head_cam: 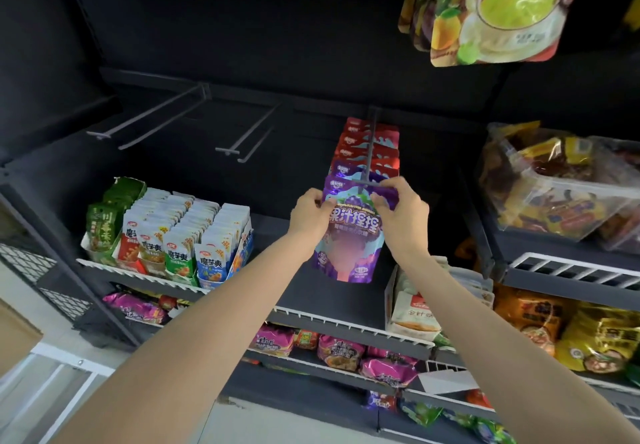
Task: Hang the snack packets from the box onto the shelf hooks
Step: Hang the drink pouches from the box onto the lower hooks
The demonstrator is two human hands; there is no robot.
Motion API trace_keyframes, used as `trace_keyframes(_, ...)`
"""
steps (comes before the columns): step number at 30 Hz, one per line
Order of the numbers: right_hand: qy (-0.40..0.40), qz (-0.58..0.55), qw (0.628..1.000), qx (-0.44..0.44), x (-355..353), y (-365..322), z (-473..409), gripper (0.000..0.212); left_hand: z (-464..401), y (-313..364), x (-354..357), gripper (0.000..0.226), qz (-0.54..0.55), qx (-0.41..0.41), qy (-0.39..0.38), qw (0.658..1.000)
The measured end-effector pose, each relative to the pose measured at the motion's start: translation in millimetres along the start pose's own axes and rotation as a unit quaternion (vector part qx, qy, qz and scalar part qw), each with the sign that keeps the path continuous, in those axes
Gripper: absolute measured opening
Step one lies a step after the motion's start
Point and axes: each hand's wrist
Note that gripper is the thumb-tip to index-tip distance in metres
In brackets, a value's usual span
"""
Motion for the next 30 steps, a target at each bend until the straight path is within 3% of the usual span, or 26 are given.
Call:
trace_keyframes(3, -0.006, 0.078, 0.993, -0.084, 6.2, -0.7, -6.0, 0.023, -0.6, 9.7, 1.5, 0.03, -0.033, 0.061, 0.006, 0.998)
trace_keyframes(6, -0.04, 0.117, 0.987, -0.101, 15.4, 7.3, -15.5, 0.022, -1.8, 14.8, 4.3, 0.047, -0.081, 0.094, -0.03, 0.992)
trace_keyframes(15, -0.06, 0.252, 0.96, -0.11, 27.1, 19.2, -33.3, 0.035, -28.1, 27.1, 19.6, 0.049, -0.132, 0.108, 0.019, 0.985)
trace_keyframes(17, -0.049, 0.284, 0.95, -0.124, 25.7, 15.9, -29.3, 0.038, -28.2, 25.3, 19.0, 0.053, -0.138, 0.105, 0.02, 0.985)
trace_keyframes(20, 0.032, 0.321, 0.933, -0.158, 22.5, 13.1, -13.7, 0.047, -24.9, 18.9, 15.5, 0.059, -0.135, 0.125, 0.041, 0.982)
trace_keyframes(22, 0.064, 0.308, 0.933, -0.174, 19.7, 10.9, 1.3, 0.043, -20.2, 13.2, 11.5, 0.063, -0.133, 0.151, 0.062, 0.978)
trace_keyframes(25, -0.033, 0.22, 0.963, -0.153, 24.2, 6.6, 19.1, 0.024, -10.4, 4.0, -0.3, 0.06, -0.17, 0.198, 0.109, 0.959)
trace_keyframes(30, -0.121, 0.11, 0.978, -0.132, 57.2, -15.1, 26.1, 0.018, 1.2, -15.8, -52.1, 0.025, -0.244, 0.249, 0.152, 0.925)
Point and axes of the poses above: each hand's wrist, its own z-axis away from the middle knuckle, its own x-axis out of the palm, y = z × x, and after that the axes turned 11 degrees about -x, right-handed
